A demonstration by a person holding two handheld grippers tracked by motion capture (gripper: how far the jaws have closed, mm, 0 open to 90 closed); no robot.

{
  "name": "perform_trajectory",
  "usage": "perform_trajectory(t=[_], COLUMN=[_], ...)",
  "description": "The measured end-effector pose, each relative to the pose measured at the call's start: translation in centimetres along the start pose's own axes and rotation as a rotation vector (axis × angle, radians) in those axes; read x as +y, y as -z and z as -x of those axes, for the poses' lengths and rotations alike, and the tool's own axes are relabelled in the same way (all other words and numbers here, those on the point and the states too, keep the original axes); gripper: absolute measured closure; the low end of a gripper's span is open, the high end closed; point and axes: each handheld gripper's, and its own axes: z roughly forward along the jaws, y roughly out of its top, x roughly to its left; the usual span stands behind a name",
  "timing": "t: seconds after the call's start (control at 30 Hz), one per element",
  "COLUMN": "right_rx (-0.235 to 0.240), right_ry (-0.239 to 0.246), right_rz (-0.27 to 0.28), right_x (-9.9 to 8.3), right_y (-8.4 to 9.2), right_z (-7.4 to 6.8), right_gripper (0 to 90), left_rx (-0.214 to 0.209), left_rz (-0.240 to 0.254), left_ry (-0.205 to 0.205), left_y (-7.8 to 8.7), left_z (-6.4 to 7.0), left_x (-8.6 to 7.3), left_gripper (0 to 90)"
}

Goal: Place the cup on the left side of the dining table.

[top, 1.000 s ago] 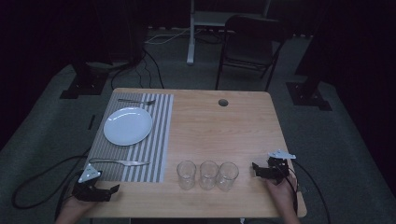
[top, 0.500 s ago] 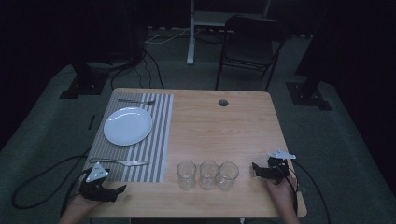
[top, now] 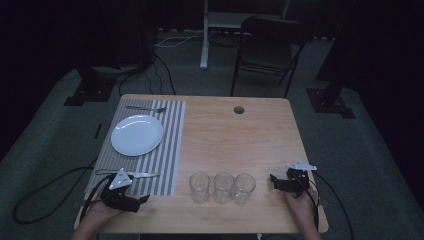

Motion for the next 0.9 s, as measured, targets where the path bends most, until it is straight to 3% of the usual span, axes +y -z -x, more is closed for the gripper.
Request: perform_trajectory(t=[0.9], right_rx=[-0.001], right_ry=[-0.001], right_rz=[0.001], right_x=[0.0], right_y=[0.0], right_z=[0.0], right_gripper=[12.4], left_rx=[-0.135], left_rz=[0.047], left_ry=[-0.143], left_y=[-2.0], left_z=[3.8], left_x=[7.4], left_gripper=[4.7])
